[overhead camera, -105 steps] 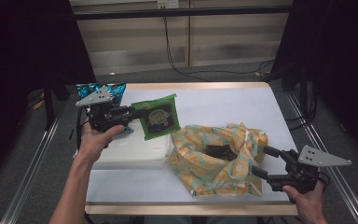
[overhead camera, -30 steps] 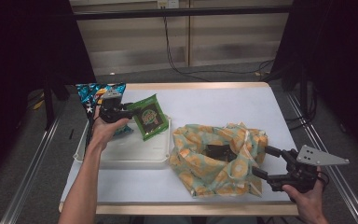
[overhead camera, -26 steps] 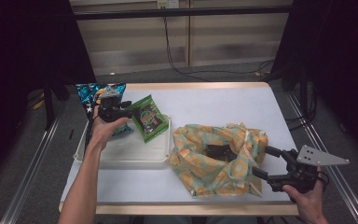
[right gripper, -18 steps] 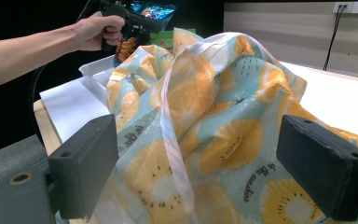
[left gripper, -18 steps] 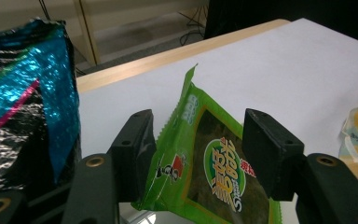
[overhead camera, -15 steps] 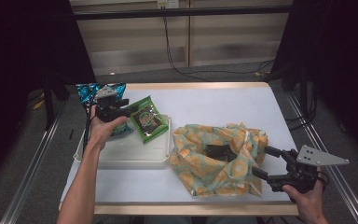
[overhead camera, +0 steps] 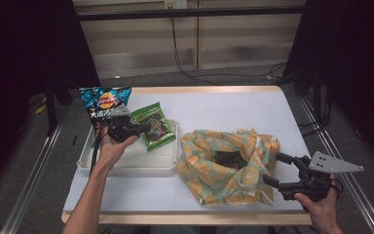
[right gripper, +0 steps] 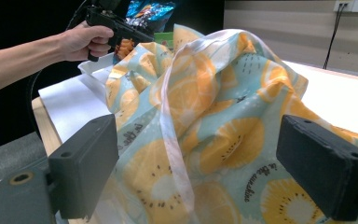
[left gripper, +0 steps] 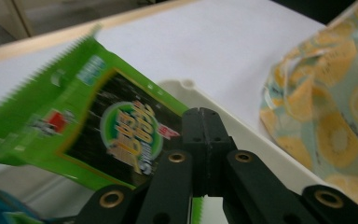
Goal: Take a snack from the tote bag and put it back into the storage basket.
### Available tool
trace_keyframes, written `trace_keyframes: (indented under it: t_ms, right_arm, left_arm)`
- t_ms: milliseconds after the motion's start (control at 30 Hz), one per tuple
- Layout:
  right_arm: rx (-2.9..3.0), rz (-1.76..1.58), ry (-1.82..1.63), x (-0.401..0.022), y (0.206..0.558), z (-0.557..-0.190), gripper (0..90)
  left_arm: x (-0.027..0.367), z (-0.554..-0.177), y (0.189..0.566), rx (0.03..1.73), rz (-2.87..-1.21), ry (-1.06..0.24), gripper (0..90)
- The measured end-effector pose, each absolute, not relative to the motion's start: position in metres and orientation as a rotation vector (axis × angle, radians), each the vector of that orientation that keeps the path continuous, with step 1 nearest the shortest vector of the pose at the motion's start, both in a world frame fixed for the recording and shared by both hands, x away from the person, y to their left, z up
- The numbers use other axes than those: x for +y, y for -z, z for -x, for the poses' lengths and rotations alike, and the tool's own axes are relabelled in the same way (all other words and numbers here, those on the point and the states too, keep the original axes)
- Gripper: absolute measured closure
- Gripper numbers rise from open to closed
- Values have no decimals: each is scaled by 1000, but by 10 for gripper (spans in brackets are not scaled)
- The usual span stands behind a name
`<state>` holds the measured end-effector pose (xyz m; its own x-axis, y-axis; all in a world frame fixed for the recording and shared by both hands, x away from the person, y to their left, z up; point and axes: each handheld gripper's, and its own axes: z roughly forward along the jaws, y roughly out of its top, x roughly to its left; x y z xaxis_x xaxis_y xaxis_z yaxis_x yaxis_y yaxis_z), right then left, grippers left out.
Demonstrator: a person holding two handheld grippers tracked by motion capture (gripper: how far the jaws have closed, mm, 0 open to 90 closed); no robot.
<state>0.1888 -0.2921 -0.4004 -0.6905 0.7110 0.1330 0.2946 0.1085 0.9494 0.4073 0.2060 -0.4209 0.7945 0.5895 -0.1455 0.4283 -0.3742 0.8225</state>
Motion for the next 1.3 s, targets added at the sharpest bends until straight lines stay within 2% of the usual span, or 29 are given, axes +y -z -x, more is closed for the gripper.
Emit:
trace_keyframes:
  t_ms: [267, 567, 833, 1033, 1300]
  right_arm:
    - [2041, -986, -1603, -291, 401, -189, 126]
    - [2039, -997, -1599, -292, 400, -189, 126]
    - [2037, -999, -1599, -293, 401, -189, 127]
    - [2039, -993, -1598, -292, 401, -189, 127]
    - [2045, -999, -1594, -291, 403, -190, 130]
  left_arm:
    - [185, -406, 442, 717, -2179, -124, 900]
    - [179, -420, 464, 782, -2293, -45, 900]
    - [182, -428, 469, 843, -2323, -98, 900]
    - [189, -434, 470, 946, -2263, -116, 900]
    - [191, -439, 472, 980, -2241, -173, 900]
